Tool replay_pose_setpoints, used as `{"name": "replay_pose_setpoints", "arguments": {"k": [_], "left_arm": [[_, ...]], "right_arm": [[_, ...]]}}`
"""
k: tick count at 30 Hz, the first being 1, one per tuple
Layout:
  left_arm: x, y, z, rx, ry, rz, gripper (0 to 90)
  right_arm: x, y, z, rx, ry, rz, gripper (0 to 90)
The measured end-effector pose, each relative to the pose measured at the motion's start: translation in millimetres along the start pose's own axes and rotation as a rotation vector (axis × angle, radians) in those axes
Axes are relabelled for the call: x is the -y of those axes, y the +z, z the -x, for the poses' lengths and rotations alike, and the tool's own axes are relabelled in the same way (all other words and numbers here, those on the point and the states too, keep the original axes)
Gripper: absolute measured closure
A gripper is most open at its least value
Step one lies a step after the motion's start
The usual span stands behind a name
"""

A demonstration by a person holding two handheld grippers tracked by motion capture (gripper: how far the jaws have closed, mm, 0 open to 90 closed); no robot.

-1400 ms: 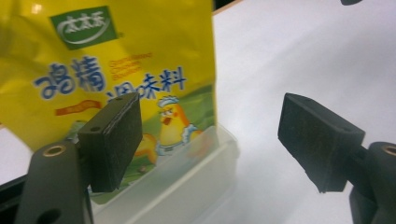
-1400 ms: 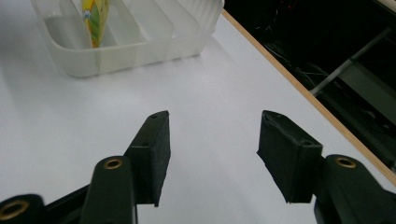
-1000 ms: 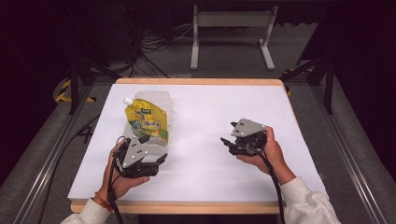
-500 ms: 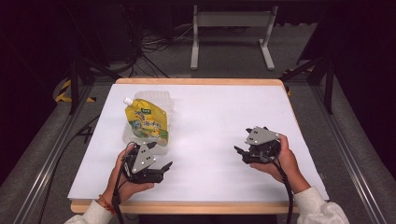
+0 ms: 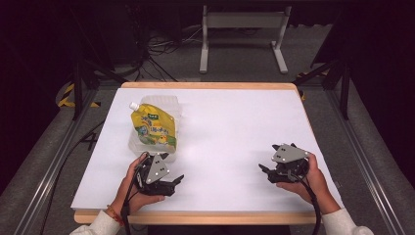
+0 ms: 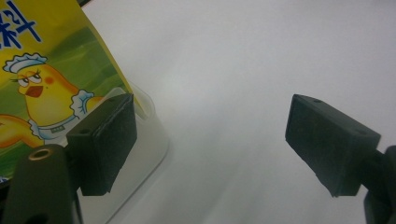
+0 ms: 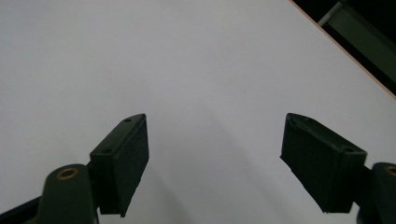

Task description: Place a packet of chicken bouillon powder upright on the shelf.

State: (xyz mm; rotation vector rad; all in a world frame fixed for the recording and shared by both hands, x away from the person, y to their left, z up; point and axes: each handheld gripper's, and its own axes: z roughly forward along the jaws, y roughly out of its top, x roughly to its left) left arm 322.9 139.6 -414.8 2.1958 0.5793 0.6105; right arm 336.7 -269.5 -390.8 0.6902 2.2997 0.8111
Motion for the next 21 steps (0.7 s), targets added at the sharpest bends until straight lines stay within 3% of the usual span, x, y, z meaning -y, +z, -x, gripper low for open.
{"name": "replay_pose_setpoints", "arguments": {"k": [12,21], "left_arm": [[6.3,6.4,1.3,0.011,0.013,-0.038,16.5],[10.9,9.1,0.1,0.032,0.014,-0.046,16.2]], "right_arm": [[33.7,-11.3,5.6,0.024,0.059,-0.011,21.1],[74.3,-29.6,13.2,0.058,0.175,-0.006,20.1]]}}
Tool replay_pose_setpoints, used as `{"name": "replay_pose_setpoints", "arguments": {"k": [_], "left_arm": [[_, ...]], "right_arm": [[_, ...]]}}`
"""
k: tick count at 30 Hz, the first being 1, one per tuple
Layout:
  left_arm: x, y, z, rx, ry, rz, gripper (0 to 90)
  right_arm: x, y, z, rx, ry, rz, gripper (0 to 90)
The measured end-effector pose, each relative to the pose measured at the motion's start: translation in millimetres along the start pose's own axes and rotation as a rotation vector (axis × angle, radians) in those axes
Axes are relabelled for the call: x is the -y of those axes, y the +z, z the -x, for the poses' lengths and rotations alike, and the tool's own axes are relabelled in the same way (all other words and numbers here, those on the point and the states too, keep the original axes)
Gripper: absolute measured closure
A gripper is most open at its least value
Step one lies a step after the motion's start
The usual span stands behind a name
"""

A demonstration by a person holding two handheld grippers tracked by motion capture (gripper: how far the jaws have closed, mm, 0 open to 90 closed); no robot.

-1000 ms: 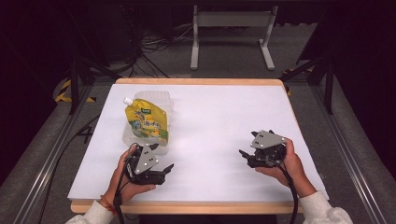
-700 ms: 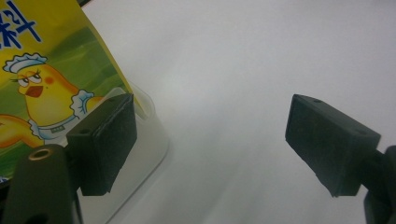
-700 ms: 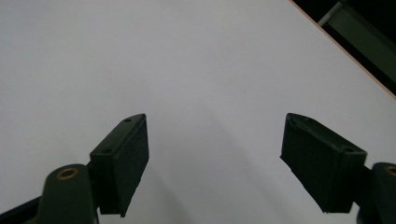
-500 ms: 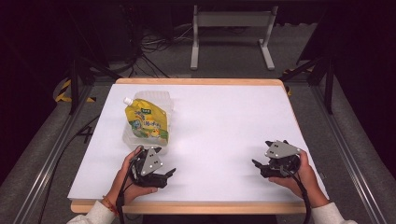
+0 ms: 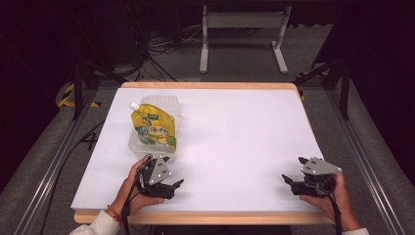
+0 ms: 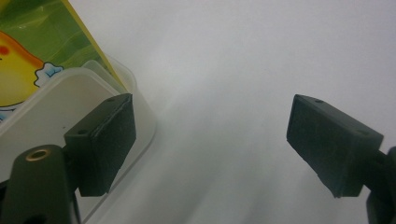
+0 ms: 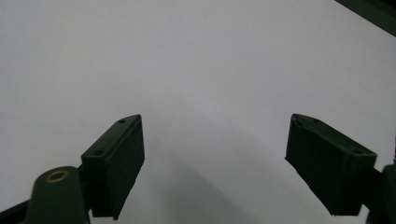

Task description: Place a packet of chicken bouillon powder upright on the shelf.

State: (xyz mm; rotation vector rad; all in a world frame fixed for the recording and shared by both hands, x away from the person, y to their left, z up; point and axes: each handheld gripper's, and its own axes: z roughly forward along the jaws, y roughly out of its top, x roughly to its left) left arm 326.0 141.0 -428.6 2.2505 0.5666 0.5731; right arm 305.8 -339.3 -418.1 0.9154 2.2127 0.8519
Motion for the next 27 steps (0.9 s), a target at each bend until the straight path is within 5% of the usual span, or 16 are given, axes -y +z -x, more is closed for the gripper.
{"name": "replay_pose_setpoints", "arguments": {"k": [15,27], "left_arm": [[12.9,1.9,-4.3,0.029,-0.021,-0.010,15.6],[12.4,8.6,-2.8,0.043,-0.037,0.004,15.2]], "right_arm": [[45.0,-29.7,15.5,0.083,0.162,0.022,18.1],[52.2,-36.5,14.7,0.119,0.184,0.056,16.9]]}}
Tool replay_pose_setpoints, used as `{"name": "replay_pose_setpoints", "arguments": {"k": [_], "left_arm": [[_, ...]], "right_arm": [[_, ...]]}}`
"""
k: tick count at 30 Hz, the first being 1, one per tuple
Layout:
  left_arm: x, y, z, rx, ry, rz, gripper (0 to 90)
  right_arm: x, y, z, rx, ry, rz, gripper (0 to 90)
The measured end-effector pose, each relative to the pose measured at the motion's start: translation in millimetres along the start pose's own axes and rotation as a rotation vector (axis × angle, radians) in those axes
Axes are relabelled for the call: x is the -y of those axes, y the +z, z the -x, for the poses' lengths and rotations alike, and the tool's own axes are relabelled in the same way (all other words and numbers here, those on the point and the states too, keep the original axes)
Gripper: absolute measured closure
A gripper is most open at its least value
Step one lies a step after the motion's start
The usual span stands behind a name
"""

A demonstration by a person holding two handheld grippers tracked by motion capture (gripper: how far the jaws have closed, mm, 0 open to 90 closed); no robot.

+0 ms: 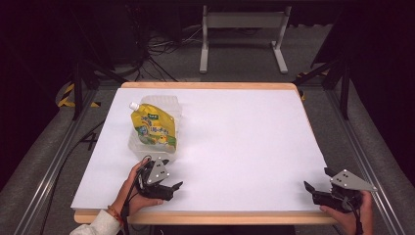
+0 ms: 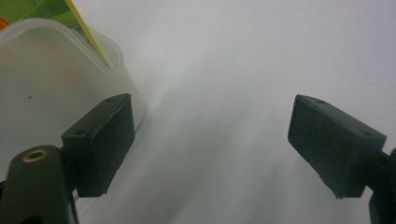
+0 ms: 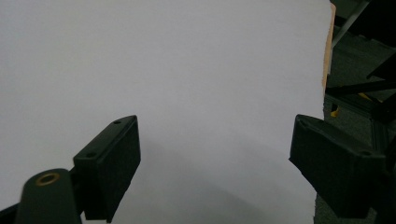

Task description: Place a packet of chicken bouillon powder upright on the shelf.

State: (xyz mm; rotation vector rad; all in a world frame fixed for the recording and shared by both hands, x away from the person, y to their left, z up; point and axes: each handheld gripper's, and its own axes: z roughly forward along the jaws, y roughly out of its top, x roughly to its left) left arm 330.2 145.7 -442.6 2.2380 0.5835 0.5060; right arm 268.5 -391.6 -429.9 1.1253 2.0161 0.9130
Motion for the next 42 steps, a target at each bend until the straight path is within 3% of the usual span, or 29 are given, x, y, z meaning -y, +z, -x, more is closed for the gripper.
{"name": "replay_pose_setpoints", "arguments": {"k": [6,12,29,38,42], "left_arm": [[3.7,-2.4,1.8,-0.005,0.005,-0.004,14.9],[7.7,-10.8,-1.6,-0.017,-0.017,0.015,14.7],[6.8,-8.4,-1.4,-0.019,-0.011,0.003,14.8],[7.1,-8.8,-3.9,-0.043,-0.007,-0.004,14.5],[7.6,-10.0,-6.1,-0.040,-0.023,0.004,14.6]], "right_arm": [[-3.9,3.1,-3.7,-0.001,-0.012,0.012,16.6],[-7.8,8.1,-8.1,-0.010,-0.023,0.020,16.4],[-7.3,11.2,-11.5,-0.016,-0.042,0.007,16.3],[-6.9,11.0,-12.0,-0.015,-0.045,0.007,16.4],[-6.6,11.7,-13.3,-0.016,-0.054,0.002,16.6]]}}
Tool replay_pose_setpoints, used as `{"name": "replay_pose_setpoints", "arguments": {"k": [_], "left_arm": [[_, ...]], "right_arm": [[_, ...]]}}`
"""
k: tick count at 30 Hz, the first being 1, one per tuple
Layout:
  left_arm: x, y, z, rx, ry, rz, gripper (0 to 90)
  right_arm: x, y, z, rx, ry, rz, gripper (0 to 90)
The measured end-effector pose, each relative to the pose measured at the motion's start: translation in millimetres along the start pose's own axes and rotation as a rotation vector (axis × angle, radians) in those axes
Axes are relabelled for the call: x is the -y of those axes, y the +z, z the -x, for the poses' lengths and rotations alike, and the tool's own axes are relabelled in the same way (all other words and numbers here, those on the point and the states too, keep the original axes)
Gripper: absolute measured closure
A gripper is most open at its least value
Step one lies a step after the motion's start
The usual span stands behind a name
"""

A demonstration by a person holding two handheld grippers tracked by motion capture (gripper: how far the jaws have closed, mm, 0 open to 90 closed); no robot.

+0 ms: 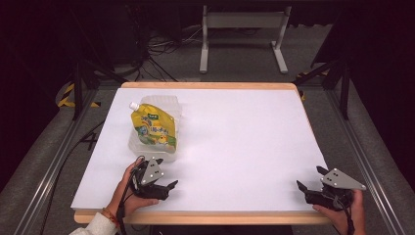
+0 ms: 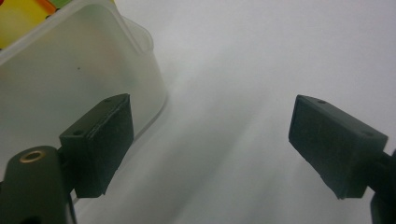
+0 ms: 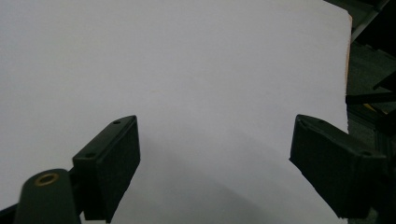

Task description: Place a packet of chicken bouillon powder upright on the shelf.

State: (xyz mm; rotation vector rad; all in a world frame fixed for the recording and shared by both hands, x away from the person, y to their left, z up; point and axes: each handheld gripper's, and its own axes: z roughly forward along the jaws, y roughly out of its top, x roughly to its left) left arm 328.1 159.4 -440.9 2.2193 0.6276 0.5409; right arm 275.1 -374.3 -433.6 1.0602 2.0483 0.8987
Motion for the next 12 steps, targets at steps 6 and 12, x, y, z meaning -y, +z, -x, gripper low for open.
{"name": "replay_pose_setpoints", "arguments": {"k": [6,12], "left_arm": [[-0.3,1.2,0.0,-0.001,0.005,-0.004,14.3],[-0.2,2.0,0.2,0.003,0.002,-0.007,14.3]], "right_arm": [[-0.5,0.0,-1.1,-0.003,0.003,0.003,16.5],[-0.7,0.9,-0.5,-0.002,0.010,0.004,16.3]]}}
